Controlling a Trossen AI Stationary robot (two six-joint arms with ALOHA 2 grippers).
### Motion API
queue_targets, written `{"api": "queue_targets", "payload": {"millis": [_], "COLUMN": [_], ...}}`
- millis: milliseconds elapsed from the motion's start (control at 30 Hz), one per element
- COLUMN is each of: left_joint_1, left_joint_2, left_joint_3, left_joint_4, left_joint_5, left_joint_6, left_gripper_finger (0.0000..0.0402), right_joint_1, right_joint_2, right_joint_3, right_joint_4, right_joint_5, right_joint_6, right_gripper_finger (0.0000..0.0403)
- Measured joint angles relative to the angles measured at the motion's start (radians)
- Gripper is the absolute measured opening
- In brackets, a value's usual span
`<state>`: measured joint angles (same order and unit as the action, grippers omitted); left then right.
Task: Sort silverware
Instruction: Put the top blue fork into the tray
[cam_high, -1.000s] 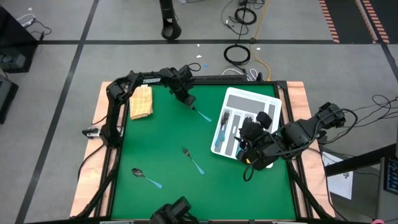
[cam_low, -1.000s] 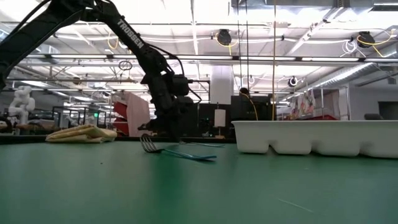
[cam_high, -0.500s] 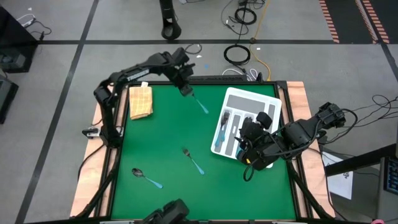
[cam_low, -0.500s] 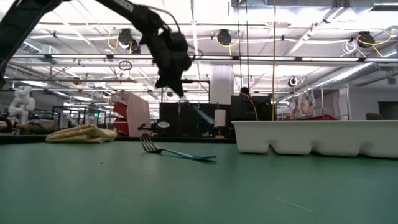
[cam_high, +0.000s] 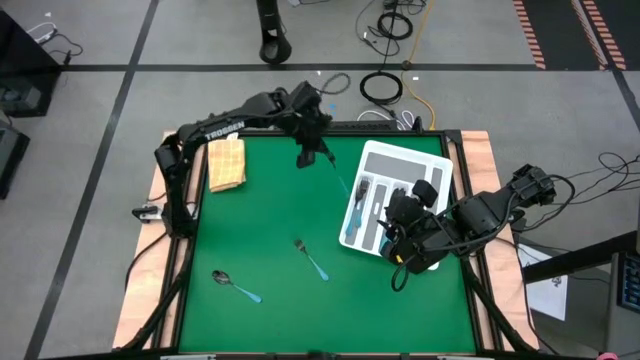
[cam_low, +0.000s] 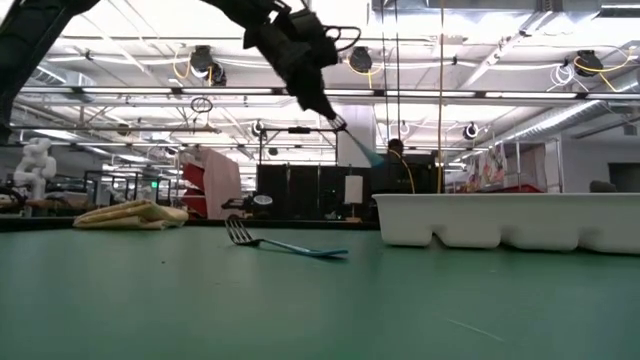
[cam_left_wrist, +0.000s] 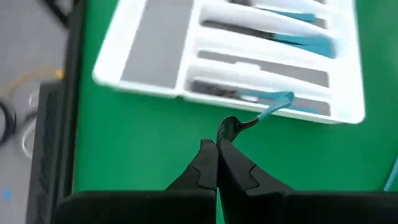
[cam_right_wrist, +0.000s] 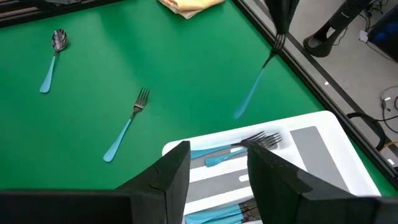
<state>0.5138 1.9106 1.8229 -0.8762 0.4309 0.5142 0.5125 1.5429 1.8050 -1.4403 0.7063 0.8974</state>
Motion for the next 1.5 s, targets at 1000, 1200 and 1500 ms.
{"api": "queue_targets", "payload": {"millis": [1000, 1200, 1500], "left_joint_1": [-0.218, -0.260, -0.289], "left_joint_2": [0.179, 0.201, 0.204], "left_joint_3": [0.001, 0.003, 0.002], "left_joint_4": [0.109, 0.136, 0.219], "left_joint_5": [-0.046, -0.083, -0.136], "left_joint_6": [0.295, 0.364, 0.505], "left_gripper_finger": [0.0001, 0.0000, 0.0018], "right_joint_1": [0.000, 0.000, 0.001], "right_joint_2": [0.000, 0.000, 0.000], "right_joint_3": [0.000, 0.000, 0.000], "right_joint_4": [0.026, 0.026, 0.027], "right_joint_5": [0.000, 0.000, -0.009], "right_joint_6": [0.034, 0.037, 0.060], "right_gripper_finger": [0.0148, 0.0148, 0.0148]}}
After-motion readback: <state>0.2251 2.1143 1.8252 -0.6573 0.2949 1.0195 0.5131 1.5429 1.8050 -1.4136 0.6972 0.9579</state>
